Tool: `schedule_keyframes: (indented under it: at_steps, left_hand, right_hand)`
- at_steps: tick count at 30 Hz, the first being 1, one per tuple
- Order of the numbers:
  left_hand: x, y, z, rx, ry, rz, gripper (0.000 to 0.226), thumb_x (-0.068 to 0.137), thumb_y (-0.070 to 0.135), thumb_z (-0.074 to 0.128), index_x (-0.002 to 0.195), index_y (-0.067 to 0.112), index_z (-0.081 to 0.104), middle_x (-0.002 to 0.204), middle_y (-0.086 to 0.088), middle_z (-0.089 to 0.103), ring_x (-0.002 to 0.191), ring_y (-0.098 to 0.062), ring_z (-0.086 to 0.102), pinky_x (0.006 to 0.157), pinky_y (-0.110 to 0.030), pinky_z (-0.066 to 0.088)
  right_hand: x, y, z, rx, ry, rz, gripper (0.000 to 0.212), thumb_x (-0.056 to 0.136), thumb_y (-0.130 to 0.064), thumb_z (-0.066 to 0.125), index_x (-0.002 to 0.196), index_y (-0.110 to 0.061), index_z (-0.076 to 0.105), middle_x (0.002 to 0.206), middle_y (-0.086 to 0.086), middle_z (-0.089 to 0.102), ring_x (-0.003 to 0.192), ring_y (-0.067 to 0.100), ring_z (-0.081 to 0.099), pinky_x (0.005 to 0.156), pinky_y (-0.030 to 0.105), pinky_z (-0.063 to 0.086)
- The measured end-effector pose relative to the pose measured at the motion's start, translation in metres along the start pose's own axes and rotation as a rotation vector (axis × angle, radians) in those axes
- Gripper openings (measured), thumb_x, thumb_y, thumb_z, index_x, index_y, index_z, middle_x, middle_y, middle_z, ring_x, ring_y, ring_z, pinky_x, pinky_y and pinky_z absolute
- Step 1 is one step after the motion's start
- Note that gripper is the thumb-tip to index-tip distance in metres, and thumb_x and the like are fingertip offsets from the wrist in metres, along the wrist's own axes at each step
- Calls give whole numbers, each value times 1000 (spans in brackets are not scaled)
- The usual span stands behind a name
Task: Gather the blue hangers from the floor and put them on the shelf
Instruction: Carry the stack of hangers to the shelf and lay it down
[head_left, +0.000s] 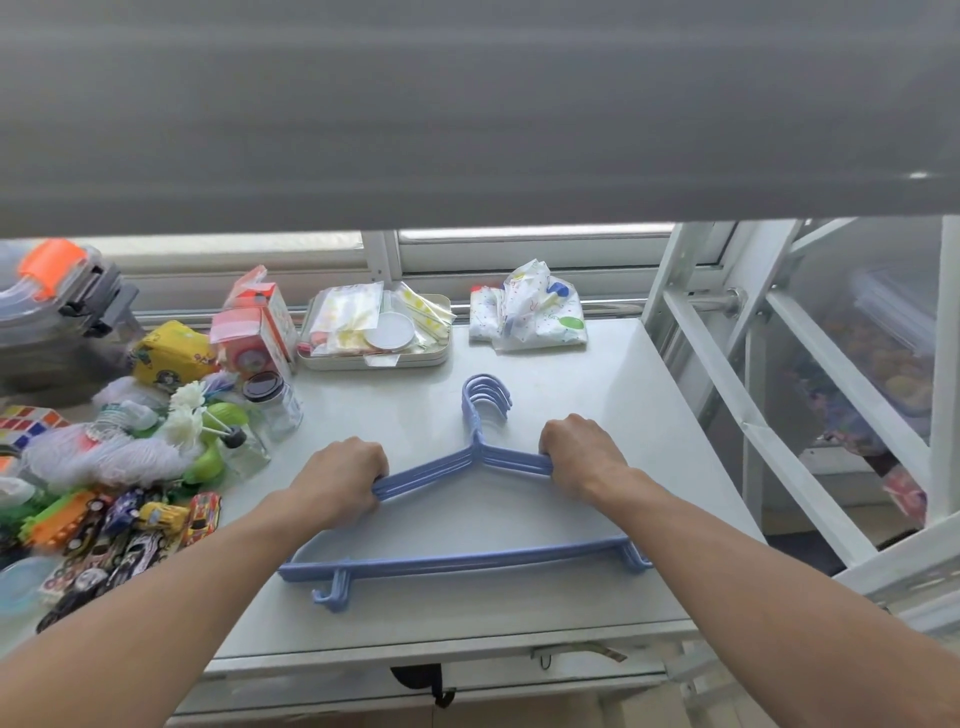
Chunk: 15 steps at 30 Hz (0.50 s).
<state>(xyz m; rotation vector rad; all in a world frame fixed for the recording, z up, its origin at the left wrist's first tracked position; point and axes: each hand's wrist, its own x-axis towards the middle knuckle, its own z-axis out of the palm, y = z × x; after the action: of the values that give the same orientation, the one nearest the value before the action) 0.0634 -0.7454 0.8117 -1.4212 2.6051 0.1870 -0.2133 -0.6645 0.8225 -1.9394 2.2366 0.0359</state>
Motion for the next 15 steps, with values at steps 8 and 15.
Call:
schedule_keyframes:
  at_steps: [8, 15]
  left_hand:
    - [7, -3, -4, -25, -11, -26, 28, 61, 12, 64, 46, 18, 41, 54, 3, 43, 60, -29, 52, 49, -27, 32]
    - [6, -4, -7, -56, -15, -30, 29, 56, 17, 66, 45, 14, 39, 50, 1, 38, 55, -26, 44, 41, -26, 24]
  right_hand:
    - [10, -2, 0, -4, 5, -8, 28, 73, 12, 53, 65, -14, 51, 61, 2, 38, 67, 32, 50, 60, 30, 39]
    - [9, -2, 0, -11, 3, -19, 26, 74, 10, 54, 69, -15, 53, 67, 6, 45, 69, 32, 50, 61, 30, 39]
